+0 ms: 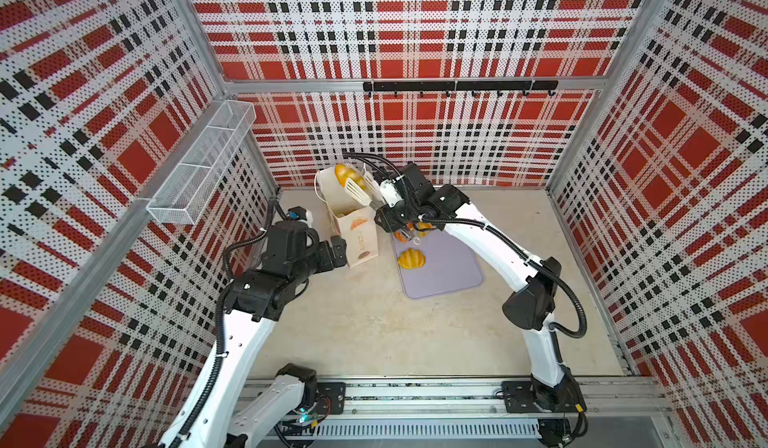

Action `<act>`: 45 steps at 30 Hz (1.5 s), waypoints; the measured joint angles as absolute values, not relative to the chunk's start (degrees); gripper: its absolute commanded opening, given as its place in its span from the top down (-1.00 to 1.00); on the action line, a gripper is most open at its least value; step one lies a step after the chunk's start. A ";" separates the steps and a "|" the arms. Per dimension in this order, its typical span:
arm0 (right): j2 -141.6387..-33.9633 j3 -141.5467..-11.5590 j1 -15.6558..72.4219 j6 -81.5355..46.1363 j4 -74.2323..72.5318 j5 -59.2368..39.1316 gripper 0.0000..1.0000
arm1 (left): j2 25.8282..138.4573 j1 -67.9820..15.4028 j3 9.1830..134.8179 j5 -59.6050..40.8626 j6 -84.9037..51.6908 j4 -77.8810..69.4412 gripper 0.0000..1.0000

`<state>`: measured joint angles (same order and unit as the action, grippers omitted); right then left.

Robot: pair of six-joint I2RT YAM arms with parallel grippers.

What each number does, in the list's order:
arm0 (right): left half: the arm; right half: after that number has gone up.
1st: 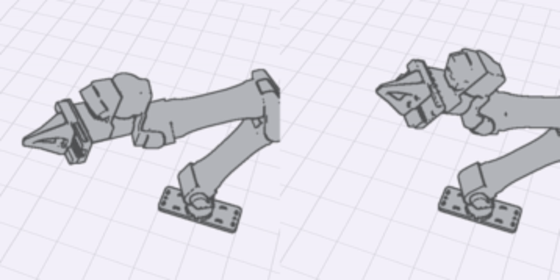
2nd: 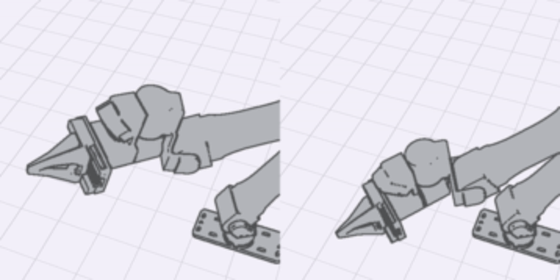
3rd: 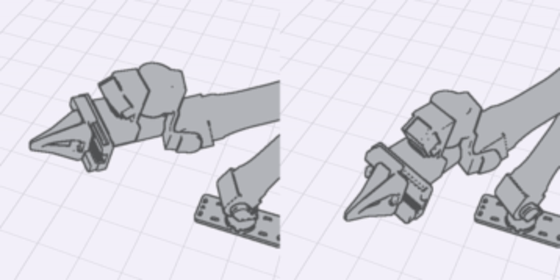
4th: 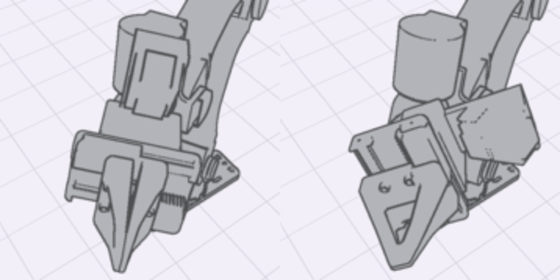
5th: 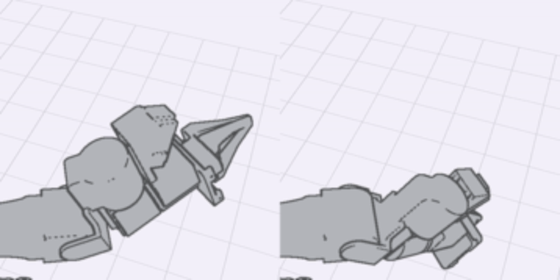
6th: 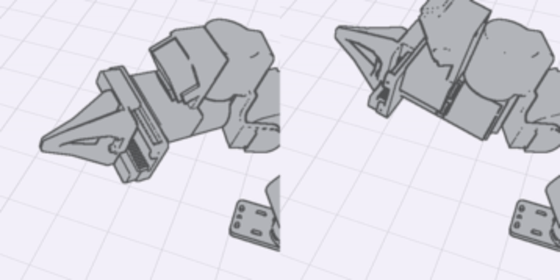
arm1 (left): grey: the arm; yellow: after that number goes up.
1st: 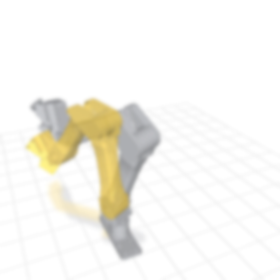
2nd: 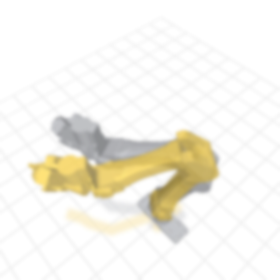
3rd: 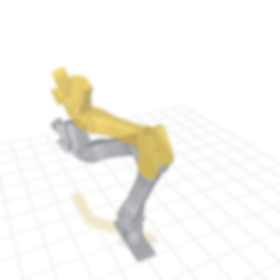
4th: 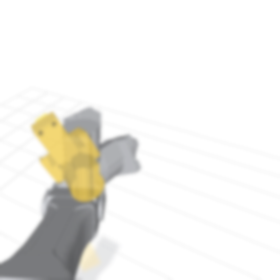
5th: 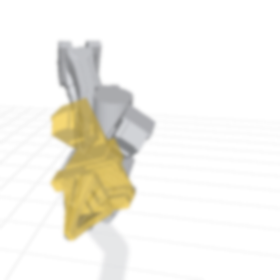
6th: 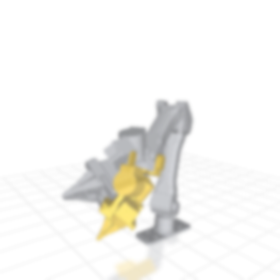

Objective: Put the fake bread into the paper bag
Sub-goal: 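Open the tongs with right gripper to drop the orange bun into the bag, then move the empty tongs with right gripper back over the tray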

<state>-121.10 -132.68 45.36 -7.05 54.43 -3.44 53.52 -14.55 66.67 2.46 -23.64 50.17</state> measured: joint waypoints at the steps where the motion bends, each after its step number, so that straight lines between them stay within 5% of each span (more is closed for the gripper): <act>1: -121.10 -132.70 45.25 -7.03 54.46 -3.44 -0.14 | 53.49 -14.55 66.54 2.55 -23.75 50.17 -0.99; 14: -119.52 -130.87 44.75 -6.81 54.13 -2.83 -0.16 | 49.98 -15.94 61.76 4.16 -26.17 49.41 -0.99; 34: -100.36 -106.43 43.03 -7.07 50.50 3.51 -0.16 | 55.42 -39.59 54.57 12.21 -28.75 42.15 -0.99; 45: -94.28 -93.12 39.81 -8.86 48.64 5.17 -0.15 | 58.57 -42.11 51.51 13.69 -31.59 39.90 -0.99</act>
<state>-94.28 -93.12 39.81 -8.86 48.64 5.17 58.57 -42.11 51.51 13.69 -31.59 39.90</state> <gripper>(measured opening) 0.577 0.994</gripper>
